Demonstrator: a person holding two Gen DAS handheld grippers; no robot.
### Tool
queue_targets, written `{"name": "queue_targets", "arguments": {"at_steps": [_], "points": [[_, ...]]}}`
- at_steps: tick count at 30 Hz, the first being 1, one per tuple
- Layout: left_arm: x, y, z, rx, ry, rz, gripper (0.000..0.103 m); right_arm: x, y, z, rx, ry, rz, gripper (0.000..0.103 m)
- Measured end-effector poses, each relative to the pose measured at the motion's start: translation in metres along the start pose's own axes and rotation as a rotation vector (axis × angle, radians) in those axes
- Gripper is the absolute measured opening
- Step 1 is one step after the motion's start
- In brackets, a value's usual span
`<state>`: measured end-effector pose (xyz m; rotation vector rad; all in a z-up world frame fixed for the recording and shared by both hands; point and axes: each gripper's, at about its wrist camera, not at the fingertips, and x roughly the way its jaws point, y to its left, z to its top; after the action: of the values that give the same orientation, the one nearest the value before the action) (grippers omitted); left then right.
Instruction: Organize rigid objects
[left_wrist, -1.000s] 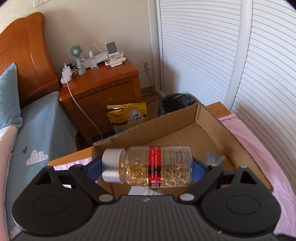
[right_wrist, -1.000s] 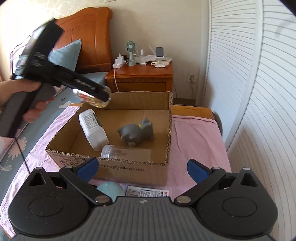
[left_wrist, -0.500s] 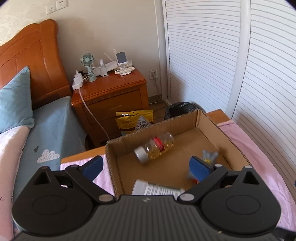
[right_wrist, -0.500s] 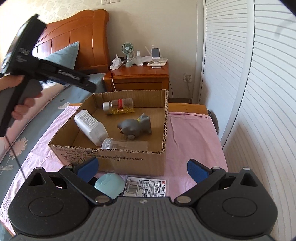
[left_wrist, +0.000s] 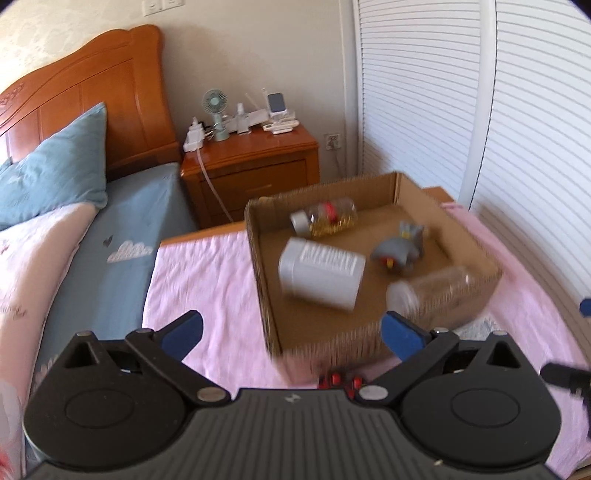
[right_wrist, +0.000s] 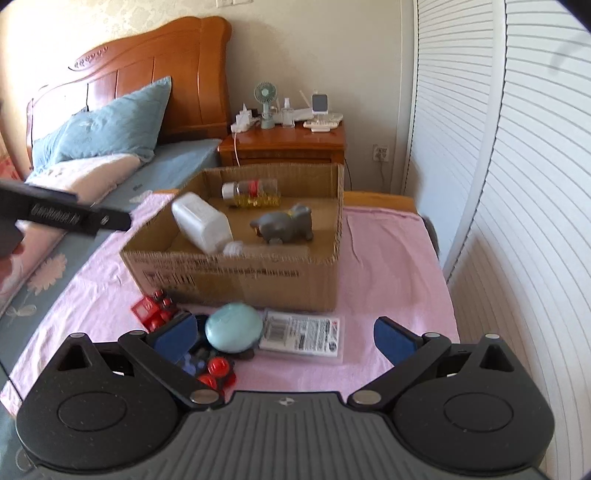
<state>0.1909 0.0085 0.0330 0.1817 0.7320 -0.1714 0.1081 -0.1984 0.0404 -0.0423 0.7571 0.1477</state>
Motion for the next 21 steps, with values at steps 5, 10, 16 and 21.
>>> {"name": "queue_targets", "arguments": {"at_steps": [5,10,16,21], "points": [[-0.001,-0.004,-0.043,-0.046,0.033,-0.001,0.102,0.007,0.000,-0.014,-0.007,0.045,-0.005,0.103],[-0.003,-0.012,-0.073,-0.065,-0.005,0.039,0.102,0.021,0.005,-0.024,-0.023,0.104,-0.019,0.103],[-0.002,-0.007,-0.095,-0.130,-0.015,-0.002,0.102,0.041,0.023,-0.024,-0.038,0.167,0.009,0.103],[0.005,-0.009,-0.105,-0.082,0.003,0.055,0.102,0.062,0.043,-0.019,-0.041,0.209,0.018,0.103]]}}
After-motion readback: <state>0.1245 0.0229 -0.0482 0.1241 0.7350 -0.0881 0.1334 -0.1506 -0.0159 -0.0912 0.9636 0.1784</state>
